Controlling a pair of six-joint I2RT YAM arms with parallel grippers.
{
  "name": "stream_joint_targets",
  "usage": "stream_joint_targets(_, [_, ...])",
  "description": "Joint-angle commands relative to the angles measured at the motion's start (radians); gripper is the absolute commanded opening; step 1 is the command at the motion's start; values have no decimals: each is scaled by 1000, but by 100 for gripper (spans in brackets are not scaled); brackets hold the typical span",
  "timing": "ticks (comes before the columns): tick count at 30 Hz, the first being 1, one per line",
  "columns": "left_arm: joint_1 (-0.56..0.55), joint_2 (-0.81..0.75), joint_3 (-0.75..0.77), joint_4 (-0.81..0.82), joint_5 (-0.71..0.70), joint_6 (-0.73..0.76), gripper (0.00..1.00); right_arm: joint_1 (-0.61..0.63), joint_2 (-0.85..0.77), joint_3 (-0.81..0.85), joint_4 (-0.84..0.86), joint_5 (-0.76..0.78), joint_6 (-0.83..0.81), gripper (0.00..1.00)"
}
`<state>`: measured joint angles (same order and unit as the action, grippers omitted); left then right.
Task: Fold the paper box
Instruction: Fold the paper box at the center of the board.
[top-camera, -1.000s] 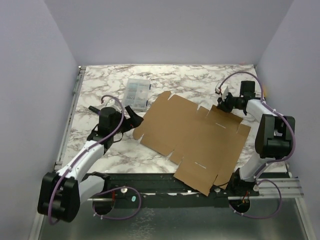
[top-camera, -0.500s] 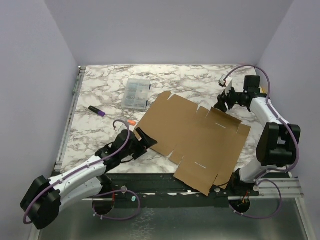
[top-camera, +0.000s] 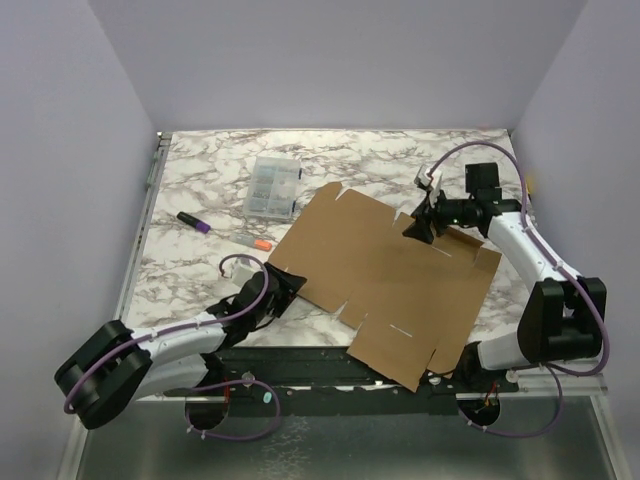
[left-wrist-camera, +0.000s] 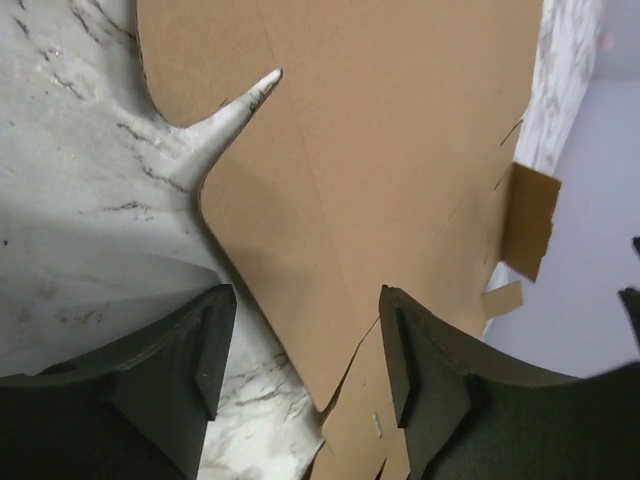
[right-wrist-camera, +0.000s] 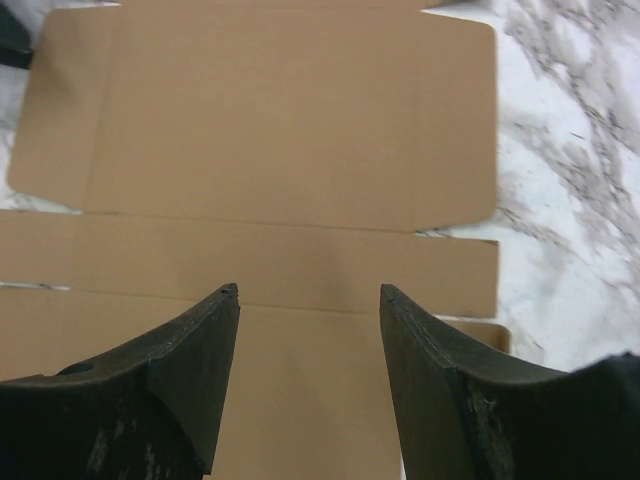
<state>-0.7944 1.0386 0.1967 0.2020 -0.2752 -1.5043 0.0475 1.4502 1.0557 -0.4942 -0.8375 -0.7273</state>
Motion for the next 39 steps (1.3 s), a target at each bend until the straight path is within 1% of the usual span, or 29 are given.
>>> stream_joint_targets(1, [-5,77,-50,149,-106,-73,57,61,-54,-43,-33,-69,27,63])
stream_joint_targets(5, [-5,155,-52,265,-133,-70,38,125,-84,-77,-76,-135,-43,64])
stream_joint_targets(6, [-4,177,-49,298,-134,-61,31,145,-86,-84,-91,-154,-71,65])
stream_joint_targets(8, [-3,205,-35,352,-135,-33,9,191,-87,-100,-115,-169,-112,67])
stream_joint_targets(9, [-3,212,-21,369,-131,-10,1,222,-85,-108,-111,-160,-113,67])
stream_joint_targets(12, [-7,181,42,375,-134,95,0,321,-83,-132,-70,-69,-73,68])
stream_joint_targets(15, [-29,125,104,375,-189,207,0,397,-71,-117,-31,48,3,68])
stream_joint_targets(18, [-46,93,156,375,-239,305,0,403,-59,-73,2,86,100,68])
stream_joint_targets(22, [-67,116,223,379,-262,422,0,402,-48,2,25,89,212,72])
stream_joint_targets(24, [-85,141,275,386,-249,537,0,395,-36,73,12,119,297,76])
stream_joint_targets(25, [-92,153,294,389,-240,597,0,377,-27,129,-20,105,311,77])
stream_joint_targets(27, [-99,173,321,397,-199,715,0,337,-10,264,-121,75,249,77])
stream_joint_targets(28, [-102,179,330,398,-175,778,0,322,-4,338,-167,83,186,78])
stream_joint_targets(30, [-104,185,338,400,-147,889,0,296,17,461,-261,107,31,87])
stream_joint_targets(33, [-104,186,339,401,-124,1063,0,263,90,605,-373,115,-177,89])
stream_joint_targets(36, [-105,185,339,401,-78,1228,0,251,150,659,-491,71,-412,90])
stream_joint_targets(39, [-106,178,334,399,-16,1390,0,251,145,634,-501,35,-593,91])
